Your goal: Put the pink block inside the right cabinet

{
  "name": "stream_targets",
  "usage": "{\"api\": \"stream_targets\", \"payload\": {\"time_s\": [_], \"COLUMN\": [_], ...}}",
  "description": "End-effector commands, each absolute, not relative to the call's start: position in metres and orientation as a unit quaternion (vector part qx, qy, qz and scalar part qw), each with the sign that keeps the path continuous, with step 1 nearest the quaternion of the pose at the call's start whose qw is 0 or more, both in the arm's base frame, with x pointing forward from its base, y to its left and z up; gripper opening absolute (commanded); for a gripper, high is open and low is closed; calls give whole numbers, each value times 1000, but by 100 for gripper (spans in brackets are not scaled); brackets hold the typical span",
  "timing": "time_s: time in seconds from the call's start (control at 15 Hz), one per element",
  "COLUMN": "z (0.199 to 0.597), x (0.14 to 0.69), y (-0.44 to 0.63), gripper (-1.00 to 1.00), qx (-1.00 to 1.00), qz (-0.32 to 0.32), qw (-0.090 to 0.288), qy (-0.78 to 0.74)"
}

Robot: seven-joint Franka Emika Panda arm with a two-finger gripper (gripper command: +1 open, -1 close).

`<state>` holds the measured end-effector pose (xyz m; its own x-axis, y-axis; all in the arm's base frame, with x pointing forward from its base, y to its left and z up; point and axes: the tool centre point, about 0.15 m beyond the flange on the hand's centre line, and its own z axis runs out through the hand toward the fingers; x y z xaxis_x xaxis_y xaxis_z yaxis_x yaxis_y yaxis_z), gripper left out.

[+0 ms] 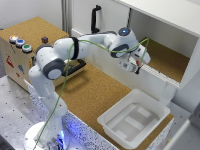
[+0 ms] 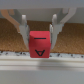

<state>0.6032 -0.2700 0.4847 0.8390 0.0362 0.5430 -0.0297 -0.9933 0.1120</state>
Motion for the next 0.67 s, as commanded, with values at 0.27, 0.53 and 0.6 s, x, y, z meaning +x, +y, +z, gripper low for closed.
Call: {"api": "stream_targets", "payload": {"time_s": [0.27, 0.53, 0.6], "z": [487, 489, 494], "x": [678, 683, 679], "y": [-299, -295, -291], "gripper": [-100, 100, 100], "qx": [965, 965, 963], "qz": [260, 262, 268], "qw": [-24, -19, -11], "qy": [30, 27, 31]}}
